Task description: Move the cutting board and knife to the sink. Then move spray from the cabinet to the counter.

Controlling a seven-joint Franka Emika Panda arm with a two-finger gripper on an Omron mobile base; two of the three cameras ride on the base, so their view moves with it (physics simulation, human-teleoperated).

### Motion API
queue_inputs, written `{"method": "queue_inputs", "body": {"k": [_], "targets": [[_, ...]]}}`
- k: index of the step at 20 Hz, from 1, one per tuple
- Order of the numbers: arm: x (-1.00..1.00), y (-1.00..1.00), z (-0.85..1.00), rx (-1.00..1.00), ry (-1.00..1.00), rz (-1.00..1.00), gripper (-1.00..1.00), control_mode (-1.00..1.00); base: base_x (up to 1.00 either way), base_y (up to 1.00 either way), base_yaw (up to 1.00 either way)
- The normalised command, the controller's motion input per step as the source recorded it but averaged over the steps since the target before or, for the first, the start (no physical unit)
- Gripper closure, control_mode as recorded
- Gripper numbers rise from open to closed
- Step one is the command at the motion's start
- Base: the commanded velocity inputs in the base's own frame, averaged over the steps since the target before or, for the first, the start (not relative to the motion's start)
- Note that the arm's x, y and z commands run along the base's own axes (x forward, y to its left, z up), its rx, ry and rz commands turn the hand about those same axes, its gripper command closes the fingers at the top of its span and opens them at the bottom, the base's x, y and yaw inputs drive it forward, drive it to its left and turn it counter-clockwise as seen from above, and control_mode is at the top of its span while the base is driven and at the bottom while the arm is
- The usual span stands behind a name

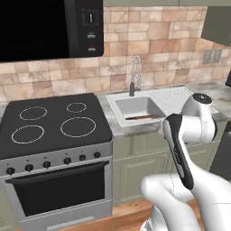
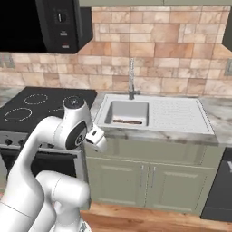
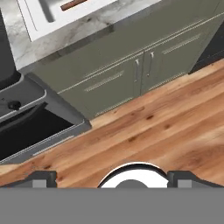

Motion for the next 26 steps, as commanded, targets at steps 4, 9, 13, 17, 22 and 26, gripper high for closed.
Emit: {"method": "queue_inputs", "body": {"k": [4, 9, 13, 17, 22, 26], "targets": [[0.0, 0.0, 0.0, 0.0, 0.0, 0.0, -1.0, 1.0, -0.44, 0.24, 0.56], [0.0, 0.0, 0.0, 0.0, 0.0, 0.0, -1.0, 1.0, -0.22, 0.31, 0.8], [0.0, 0.0, 0.0, 0.0, 0.0, 0.0, -1.0, 1.0, -0.12, 0.29, 0.9], [0.0, 0.0, 0.0, 0.0, 0.0, 0.0, -1.0, 1.0, -0.06, 0.33, 0.84], [0.0, 0.0, 0.0, 0.0, 0.0, 0.0, -1.0, 1.0, 0.09, 0.53, 0.47], [0.0, 0.0, 0.0, 0.0, 0.0, 0.0, -1.0, 1.0, 0.33, 0.77, 0.13]]}}
